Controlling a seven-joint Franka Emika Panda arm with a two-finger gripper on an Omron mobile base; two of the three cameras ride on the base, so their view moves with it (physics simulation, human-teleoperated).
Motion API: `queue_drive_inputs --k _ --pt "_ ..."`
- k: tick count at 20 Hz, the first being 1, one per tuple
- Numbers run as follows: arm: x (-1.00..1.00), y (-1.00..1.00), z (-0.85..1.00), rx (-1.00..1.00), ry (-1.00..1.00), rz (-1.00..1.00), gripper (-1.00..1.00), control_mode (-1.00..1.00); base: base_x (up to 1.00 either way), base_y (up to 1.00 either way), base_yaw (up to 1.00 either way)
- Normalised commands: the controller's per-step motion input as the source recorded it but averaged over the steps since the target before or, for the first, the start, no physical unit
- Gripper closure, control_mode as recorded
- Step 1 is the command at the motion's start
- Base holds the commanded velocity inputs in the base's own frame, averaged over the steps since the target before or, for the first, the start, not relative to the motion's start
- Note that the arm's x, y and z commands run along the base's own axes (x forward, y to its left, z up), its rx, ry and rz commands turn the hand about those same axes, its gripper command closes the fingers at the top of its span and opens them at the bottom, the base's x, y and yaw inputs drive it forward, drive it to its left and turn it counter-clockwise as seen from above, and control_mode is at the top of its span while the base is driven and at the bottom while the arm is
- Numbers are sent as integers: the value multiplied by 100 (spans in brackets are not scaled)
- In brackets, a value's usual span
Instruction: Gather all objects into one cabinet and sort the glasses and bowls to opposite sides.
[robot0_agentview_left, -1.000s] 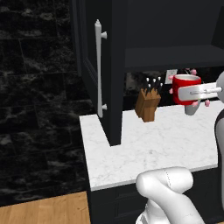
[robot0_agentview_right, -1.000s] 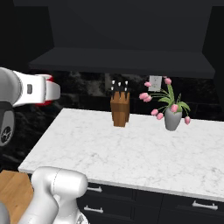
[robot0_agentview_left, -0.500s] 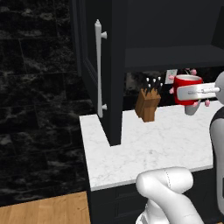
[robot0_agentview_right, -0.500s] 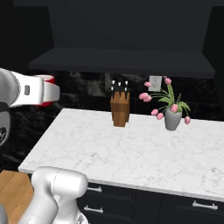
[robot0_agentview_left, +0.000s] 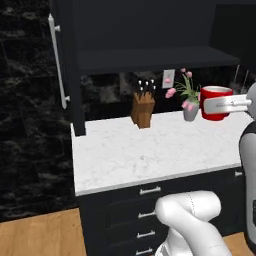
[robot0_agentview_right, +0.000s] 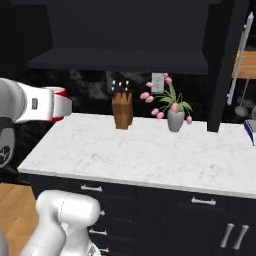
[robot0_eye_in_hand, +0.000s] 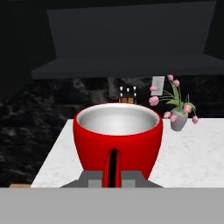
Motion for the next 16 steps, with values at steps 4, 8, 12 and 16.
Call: queue_drive_inputs --k 4,8,12,16 --pt "0 0 0 0 0 0 100 100 -90 -46 -34" --pt "0 0 0 0 0 0 100 100 -60 -16 -59" --pt "0 0 0 0 0 0 100 100 -38 0 -77" --pt "0 0 0 0 0 0 100 100 -16 0 -82"
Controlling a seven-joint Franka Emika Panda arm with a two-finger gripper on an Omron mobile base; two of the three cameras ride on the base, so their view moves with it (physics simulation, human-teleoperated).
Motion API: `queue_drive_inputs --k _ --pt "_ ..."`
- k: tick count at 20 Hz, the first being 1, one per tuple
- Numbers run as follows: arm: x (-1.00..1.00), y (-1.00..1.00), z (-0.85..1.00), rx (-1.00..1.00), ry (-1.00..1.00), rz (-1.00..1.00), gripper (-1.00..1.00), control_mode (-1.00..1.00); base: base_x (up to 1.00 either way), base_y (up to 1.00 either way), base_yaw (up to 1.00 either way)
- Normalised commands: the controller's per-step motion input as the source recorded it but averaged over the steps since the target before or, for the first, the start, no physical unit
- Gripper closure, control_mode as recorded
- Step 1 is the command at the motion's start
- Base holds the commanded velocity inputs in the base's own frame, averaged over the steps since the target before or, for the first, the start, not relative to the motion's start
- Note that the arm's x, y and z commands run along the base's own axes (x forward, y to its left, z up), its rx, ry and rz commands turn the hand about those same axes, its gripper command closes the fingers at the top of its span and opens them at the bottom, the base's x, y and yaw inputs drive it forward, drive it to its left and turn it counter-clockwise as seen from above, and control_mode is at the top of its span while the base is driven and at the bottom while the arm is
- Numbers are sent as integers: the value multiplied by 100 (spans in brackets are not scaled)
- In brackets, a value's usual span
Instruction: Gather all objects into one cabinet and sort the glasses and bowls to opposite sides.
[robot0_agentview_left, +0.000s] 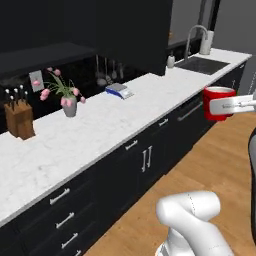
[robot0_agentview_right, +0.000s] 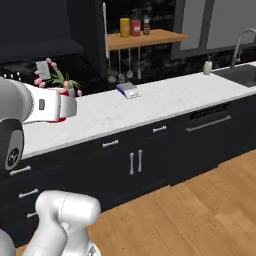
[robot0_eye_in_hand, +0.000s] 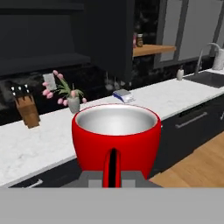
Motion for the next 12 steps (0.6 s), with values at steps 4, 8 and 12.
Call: queue_drive_inputs --k 4,8,12 --pt "0 0 0 0 0 0 100 100 -3 0 -80" --pt "0 0 0 0 0 0 100 100 0 -1 -73" --pt "0 0 0 0 0 0 100 100 8 0 -63"
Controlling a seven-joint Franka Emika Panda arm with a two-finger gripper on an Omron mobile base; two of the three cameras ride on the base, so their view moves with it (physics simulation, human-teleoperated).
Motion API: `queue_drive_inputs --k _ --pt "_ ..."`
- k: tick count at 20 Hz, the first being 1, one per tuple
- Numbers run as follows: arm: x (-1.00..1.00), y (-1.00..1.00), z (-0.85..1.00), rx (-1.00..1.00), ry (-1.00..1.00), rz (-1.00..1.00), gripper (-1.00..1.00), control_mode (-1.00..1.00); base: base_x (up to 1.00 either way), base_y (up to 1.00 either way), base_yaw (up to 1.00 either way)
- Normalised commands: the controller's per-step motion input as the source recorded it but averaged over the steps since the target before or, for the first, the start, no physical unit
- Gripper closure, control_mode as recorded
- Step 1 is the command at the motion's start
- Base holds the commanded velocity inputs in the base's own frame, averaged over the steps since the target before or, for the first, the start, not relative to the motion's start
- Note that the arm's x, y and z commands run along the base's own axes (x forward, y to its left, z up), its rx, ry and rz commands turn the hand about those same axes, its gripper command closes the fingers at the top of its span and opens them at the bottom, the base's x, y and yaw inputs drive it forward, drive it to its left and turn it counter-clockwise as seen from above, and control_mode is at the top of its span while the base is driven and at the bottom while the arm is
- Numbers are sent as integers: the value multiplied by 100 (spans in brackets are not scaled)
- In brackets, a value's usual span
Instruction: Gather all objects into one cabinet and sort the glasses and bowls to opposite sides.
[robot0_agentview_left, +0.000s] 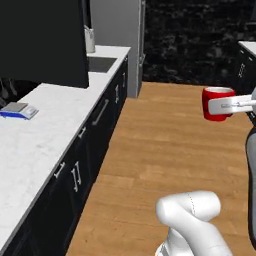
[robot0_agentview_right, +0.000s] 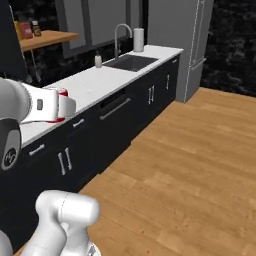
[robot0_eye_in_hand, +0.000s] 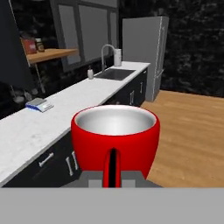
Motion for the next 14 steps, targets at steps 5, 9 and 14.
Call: queue_drive_inputs --k 5,9,14 --pt "0 0 0 0 0 0 100 100 39 -29 -37" --pt "0 0 0 0 0 0 100 100 52 -25 -37" --pt "0 0 0 0 0 0 100 100 78 -21 -34"
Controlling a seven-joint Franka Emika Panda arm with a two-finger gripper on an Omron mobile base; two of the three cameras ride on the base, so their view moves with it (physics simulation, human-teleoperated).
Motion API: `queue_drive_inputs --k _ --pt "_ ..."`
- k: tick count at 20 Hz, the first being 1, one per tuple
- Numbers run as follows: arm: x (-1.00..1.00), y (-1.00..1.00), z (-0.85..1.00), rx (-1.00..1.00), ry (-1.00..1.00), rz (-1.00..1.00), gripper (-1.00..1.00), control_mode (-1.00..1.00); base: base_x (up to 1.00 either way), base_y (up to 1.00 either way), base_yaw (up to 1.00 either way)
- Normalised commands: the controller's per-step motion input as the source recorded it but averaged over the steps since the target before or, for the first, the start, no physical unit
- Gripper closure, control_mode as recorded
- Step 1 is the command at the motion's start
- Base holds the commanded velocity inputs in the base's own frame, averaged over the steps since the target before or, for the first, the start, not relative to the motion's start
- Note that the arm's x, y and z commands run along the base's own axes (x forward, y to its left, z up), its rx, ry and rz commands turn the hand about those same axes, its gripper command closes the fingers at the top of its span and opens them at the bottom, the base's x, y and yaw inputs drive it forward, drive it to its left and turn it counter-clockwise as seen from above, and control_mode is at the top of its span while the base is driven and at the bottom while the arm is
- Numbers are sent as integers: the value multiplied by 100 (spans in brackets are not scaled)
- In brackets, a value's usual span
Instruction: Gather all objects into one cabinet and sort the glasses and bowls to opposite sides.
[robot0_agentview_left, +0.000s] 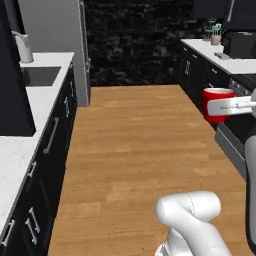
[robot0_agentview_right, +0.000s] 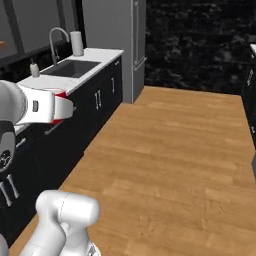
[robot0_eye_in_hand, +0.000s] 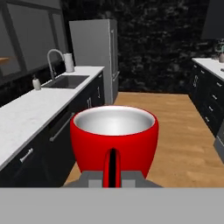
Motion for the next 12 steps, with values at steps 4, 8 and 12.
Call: queue_drive_inputs --k 4,8,12 --pt "0 0 0 0 0 0 100 100 99 -10 -28" --pt "0 0 0 0 0 0 100 100 100 -2 -25" --pt "0 0 0 0 0 0 100 100 100 -2 -24"
